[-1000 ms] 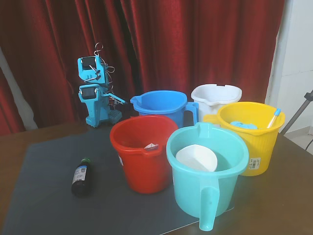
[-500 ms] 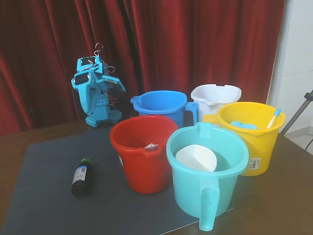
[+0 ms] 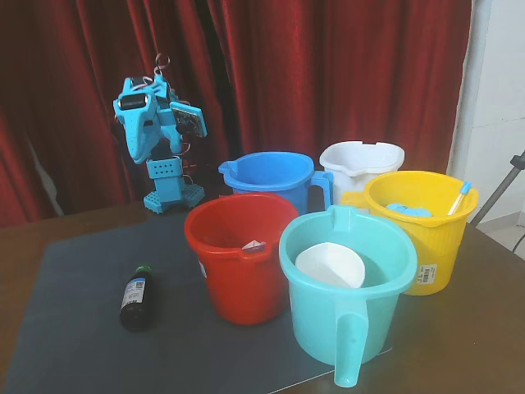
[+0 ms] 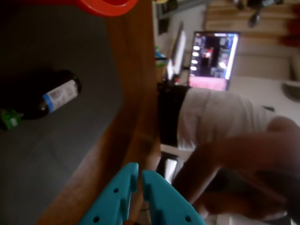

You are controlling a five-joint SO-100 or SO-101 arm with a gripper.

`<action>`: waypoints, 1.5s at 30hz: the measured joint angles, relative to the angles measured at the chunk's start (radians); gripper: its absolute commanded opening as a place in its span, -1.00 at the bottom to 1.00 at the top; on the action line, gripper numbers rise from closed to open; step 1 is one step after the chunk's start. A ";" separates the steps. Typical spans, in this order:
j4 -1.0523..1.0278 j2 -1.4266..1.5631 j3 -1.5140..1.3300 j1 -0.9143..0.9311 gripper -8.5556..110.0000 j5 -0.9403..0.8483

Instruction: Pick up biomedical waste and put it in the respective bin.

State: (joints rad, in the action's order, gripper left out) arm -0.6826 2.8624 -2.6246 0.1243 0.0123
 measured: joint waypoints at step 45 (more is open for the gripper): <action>-0.853 -1.608 1.588 0.124 -0.85 1.253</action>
State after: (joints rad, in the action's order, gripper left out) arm -1.5355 1.2548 -1.0370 0.2485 1.2655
